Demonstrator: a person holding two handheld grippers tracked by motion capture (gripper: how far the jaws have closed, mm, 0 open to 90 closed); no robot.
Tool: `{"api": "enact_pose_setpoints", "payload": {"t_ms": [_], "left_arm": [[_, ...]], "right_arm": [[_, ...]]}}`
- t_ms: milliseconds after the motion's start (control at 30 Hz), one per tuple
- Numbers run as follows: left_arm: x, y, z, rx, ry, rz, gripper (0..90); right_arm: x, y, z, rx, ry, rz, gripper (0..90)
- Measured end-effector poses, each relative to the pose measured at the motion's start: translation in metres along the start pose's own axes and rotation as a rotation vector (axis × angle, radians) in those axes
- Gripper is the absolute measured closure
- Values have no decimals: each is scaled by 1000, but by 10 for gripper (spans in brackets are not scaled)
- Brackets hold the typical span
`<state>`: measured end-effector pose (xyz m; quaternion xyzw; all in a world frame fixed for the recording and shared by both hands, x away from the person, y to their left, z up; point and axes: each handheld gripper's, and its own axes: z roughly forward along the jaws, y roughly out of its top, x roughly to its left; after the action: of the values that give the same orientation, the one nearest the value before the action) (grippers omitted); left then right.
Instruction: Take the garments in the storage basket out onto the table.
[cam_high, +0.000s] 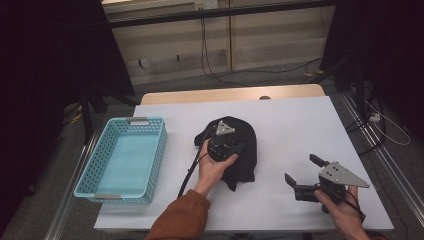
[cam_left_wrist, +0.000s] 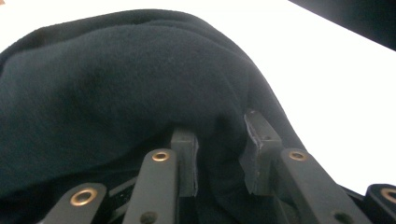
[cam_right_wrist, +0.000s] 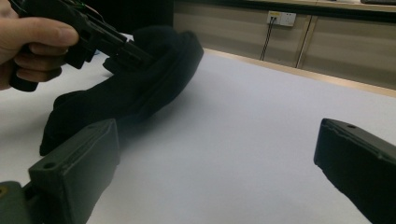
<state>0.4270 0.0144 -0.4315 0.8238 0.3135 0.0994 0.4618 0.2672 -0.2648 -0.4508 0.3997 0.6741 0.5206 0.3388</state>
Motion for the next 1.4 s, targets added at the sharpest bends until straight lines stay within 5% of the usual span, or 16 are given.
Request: {"api": "enact_pose_setpoints", "payload": {"t_ms": [300,400,667,767,1033,1167,1267,1333,1400], "left_arm": [[-3,-10,15,49,4,26,688],[-5,-13,21,80,35,58,675],[2,-17,29,63,18,70,629],[1,-16,32,67,54,82,534],[5,-14,29,60,45,64,385],[4,-12,25,58,55,88,286],[6,-11,21,59,52,35,158],[5,-10,18,51,99,33,66],[5,-11,14,38,92,45,54]], "right_arm": [[0,0,0,0,1,0,0],[0,0,0,0,1,0,0],[0,0,0,2,1,-4,0],[1,0,0,3,3,-4,0],[2,0,3,12,12,-9,0],[2,-1,3,15,15,-9,0],[4,-1,4,17,22,-16,0],[5,0,4,16,26,-19,1],[5,0,4,15,26,-16,1]]}}
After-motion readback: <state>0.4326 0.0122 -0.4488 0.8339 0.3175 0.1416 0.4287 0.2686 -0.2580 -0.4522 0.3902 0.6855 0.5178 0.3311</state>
